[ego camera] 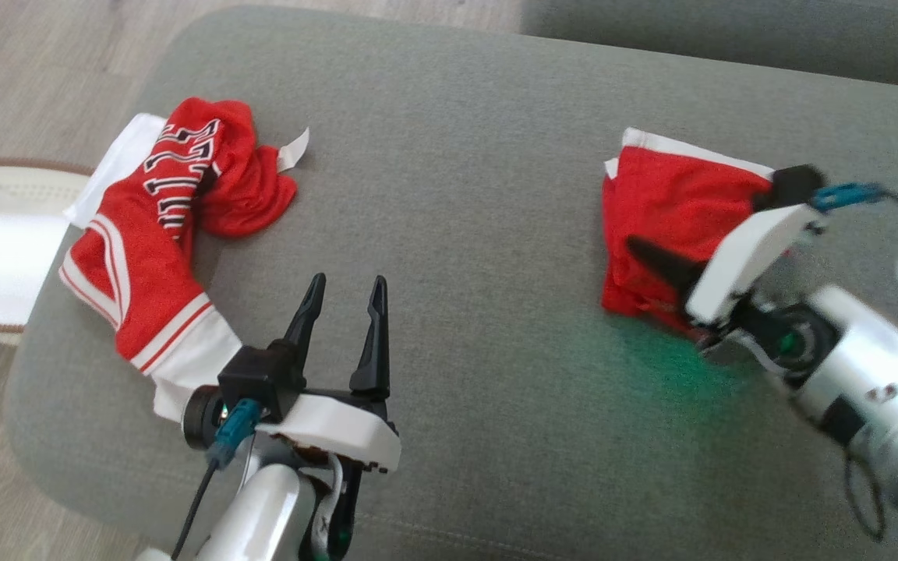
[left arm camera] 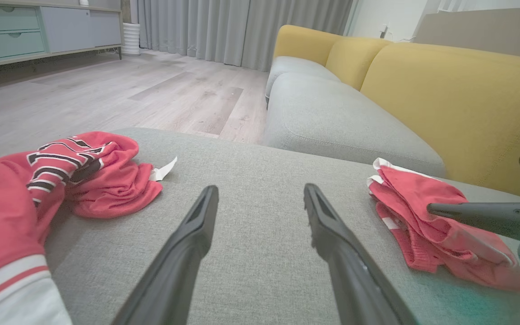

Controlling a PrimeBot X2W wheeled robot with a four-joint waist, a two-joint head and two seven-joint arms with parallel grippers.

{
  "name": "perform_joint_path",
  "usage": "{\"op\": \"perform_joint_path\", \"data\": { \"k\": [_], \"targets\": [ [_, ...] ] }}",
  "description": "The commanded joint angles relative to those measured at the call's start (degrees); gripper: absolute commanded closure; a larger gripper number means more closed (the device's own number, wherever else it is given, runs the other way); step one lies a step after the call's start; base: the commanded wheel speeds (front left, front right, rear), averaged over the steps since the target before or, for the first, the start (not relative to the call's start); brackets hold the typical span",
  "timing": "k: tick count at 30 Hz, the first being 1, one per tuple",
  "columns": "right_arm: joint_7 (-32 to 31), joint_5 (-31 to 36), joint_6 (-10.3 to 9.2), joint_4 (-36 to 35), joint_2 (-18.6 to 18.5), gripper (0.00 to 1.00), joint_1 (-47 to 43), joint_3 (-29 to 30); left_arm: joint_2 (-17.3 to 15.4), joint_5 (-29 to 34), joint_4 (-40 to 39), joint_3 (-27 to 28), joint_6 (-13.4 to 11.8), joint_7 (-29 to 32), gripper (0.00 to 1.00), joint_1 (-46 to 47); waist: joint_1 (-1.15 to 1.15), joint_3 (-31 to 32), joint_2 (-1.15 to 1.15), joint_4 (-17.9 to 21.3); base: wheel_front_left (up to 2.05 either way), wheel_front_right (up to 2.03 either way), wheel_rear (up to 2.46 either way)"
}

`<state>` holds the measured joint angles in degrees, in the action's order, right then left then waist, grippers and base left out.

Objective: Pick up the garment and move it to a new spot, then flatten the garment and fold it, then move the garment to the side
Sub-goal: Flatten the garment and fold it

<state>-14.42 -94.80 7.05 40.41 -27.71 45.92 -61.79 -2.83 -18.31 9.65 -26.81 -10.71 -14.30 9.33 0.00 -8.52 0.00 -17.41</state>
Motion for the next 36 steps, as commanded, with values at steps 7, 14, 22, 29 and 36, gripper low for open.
{"op": "perform_joint_path", "data": {
  "k": [7, 14, 22, 29, 36],
  "targets": [
    [5.8, 4.4, 0.44, -16.1, 1.4, 1.00, -4.6, 0.0, 0.0, 1.0, -1.3, 2.7, 0.4, -0.7, 0.00, 0.9, 0.00, 2.3, 0.00, 3.9, 0.00, 0.00, 0.00],
    [16.7, 10.0, 0.44, -23.0, -4.1, 0.00, -5.6, 2.6, 0.0, 3.4, -2.1, 5.6, 1.3, -0.7, 0.00, 0.1, 0.00, 5.2, 0.00, 8.2, 0.00, 0.00, 0.00],
    [27.3, 18.8, 0.44, -23.5, -10.0, 0.00, -7.0, 6.1, -0.3, 5.4, -2.7, 10.5, 2.4, -0.7, 0.00, -1.3, 0.00, 7.4, 0.00, 12.9, 0.00, 0.00, 0.00],
    [29.4, 35.4, 0.44, -16.0, -8.5, 0.00, -14.2, 23.9, -0.4, 8.0, -4.2, 14.6, 3.6, -0.7, 0.00, -2.3, 0.00, 7.8, 0.00, 16.8, 0.00, 0.00, 0.00],
    [29.4, 53.0, 0.44, -17.5, 0.7, 0.00, -27.2, 41.6, -0.8, 12.0, -2.8, 16.1, 4.0, -0.7, 0.00, -3.1, 0.00, 8.4, 0.00, 18.1, 0.00, 0.00, 0.00]
  ]
}}
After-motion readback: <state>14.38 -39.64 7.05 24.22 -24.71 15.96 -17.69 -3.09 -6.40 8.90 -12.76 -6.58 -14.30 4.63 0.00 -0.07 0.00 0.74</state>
